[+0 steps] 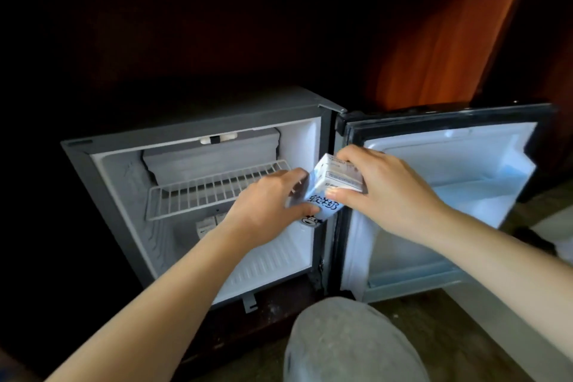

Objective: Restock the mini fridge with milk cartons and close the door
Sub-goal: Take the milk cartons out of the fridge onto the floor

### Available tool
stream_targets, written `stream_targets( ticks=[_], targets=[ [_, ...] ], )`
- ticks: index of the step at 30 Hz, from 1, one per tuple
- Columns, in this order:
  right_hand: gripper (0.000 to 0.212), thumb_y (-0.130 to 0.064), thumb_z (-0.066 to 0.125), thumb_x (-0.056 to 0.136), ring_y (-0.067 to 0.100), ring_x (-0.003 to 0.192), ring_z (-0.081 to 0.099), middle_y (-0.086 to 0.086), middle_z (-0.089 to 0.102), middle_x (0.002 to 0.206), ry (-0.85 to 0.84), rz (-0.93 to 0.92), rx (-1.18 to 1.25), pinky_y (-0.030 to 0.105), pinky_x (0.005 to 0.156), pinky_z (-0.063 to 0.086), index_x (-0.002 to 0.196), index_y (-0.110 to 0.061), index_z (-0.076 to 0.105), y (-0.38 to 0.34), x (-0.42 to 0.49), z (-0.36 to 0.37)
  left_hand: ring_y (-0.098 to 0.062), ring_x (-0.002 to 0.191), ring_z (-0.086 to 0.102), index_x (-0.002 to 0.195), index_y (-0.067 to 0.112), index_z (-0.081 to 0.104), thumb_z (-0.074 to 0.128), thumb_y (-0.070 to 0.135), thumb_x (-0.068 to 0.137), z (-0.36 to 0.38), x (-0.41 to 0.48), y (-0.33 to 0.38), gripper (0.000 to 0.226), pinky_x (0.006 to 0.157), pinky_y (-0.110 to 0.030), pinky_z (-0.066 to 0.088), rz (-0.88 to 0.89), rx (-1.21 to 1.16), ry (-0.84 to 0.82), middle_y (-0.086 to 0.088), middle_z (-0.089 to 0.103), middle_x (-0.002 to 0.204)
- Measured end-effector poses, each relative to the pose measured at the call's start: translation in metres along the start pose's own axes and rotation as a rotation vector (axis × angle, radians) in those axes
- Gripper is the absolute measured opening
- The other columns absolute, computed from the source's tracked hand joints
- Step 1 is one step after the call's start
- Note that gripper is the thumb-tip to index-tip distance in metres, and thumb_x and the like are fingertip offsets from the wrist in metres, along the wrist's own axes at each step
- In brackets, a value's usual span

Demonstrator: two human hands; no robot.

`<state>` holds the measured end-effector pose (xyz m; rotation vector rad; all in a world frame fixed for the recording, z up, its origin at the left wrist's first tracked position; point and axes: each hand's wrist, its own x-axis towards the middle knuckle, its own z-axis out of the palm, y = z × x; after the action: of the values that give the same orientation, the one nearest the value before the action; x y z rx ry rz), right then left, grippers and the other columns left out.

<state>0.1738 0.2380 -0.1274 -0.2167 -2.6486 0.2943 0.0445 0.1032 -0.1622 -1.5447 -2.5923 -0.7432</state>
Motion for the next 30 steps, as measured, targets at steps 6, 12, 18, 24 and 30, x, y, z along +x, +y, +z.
stream_targets(
  ticks=[6,12,18,24,30],
  targets=[
    [0.033,-0.038,0.070,0.079,0.008,0.081,0.058,-0.014,0.061,0.094,0.012,0.090,0.073,0.029,0.066,0.048,0.106,-0.025,0.056,0.023,-0.057,-0.030,-0.014,0.089,0.059,0.098,0.021,0.054,0.062,0.050,0.080,0.018,-0.009,0.050,0.035,0.078,-0.041,0.053,0.069,-0.043,-0.120,0.007,0.063,0.095],
    [0.038,-0.047,0.064,0.078,0.010,0.086,0.061,-0.016,0.064,0.099,0.017,0.216,0.021,0.035,0.068,0.051,0.109,-0.026,0.057,0.060,-0.120,-0.038,-0.018,0.095,0.060,0.109,0.024,0.056,0.066,0.042,0.082,0.065,-0.006,0.098,0.035,0.082,-0.042,0.052,0.124,-0.107,-0.302,0.004,0.065,0.104],
    [0.038,-0.044,0.063,0.081,0.019,0.083,0.063,-0.004,0.067,0.098,0.009,0.329,0.001,0.042,0.067,0.051,0.108,-0.019,0.058,0.101,-0.172,-0.034,-0.019,0.097,0.061,0.110,0.017,0.058,0.066,0.038,0.083,0.120,0.003,0.141,0.035,0.086,-0.043,0.051,0.153,-0.131,-0.441,0.000,0.066,0.108],
    [0.033,-0.036,0.066,0.083,0.014,0.083,0.059,-0.009,0.058,0.091,-0.036,0.448,0.038,0.030,0.065,0.044,0.110,-0.019,0.057,0.139,-0.212,-0.015,-0.024,0.102,0.059,0.121,0.021,0.054,0.061,0.038,0.086,0.178,0.013,0.171,0.039,0.089,-0.044,0.050,0.151,-0.035,-0.583,-0.003,0.063,0.114],
    [0.031,-0.030,0.066,0.084,0.017,0.083,0.060,-0.001,0.064,0.093,-0.099,0.529,0.050,0.030,0.064,0.042,0.110,-0.016,0.056,0.185,-0.250,0.010,-0.022,0.113,0.056,0.139,0.021,0.040,0.055,0.031,0.092,0.244,0.011,0.190,0.050,0.096,-0.042,0.048,0.077,-0.163,-0.687,-0.004,0.058,0.130]
  ],
)
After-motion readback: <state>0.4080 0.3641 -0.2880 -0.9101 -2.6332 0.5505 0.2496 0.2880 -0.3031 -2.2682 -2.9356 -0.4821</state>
